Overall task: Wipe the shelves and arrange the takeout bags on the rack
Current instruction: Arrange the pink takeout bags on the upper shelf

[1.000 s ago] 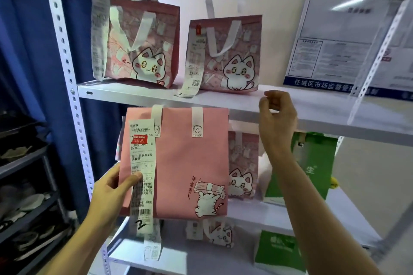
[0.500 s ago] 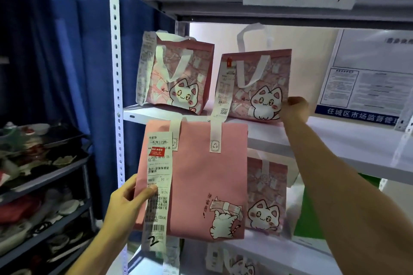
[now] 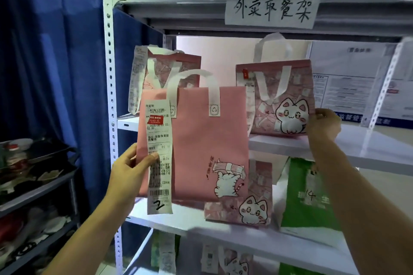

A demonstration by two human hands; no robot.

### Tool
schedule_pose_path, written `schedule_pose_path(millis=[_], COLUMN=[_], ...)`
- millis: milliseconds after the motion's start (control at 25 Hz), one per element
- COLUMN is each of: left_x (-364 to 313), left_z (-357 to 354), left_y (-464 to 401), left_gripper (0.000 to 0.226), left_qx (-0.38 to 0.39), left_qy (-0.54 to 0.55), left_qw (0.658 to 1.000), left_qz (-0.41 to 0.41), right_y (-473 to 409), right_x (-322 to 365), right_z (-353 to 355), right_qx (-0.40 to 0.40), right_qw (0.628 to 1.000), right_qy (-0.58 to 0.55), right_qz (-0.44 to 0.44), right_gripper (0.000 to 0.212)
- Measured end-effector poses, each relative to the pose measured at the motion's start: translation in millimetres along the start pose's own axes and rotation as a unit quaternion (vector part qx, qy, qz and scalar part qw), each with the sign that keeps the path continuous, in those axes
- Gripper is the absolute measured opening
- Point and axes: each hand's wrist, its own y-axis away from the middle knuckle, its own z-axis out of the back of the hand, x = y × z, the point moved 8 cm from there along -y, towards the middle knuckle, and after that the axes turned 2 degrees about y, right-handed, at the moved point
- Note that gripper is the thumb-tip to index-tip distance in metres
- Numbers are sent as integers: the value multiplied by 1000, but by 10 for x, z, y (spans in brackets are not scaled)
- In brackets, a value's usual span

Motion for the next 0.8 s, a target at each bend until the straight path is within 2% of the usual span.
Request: schedule_pose_path(millis=[240,440,640,800], left_x=[-509,-455,-551,-537], left_z=[-634,-1085,-1429,-1809], left_y=[-284,-483,-785,-967], left_gripper=[28,27,33,29], left_qx=[49,47,27,40], left_qy=[36,29,50,36], left_qw=[996,998,996,994], left_qz=[-63,-35,-69,-90], right_y=[-288,-531,-824,-1054], right_x=[-325,-519,-692,-800], right_z=[941,1493,1876,1886], right_qx=[-71,-104,-131,-125], right_qw=[997,994,991,992], right_qy=[3,21,22,14], right_qz=[-13,-28,-30,-17], right_gripper=[22,24,24,25])
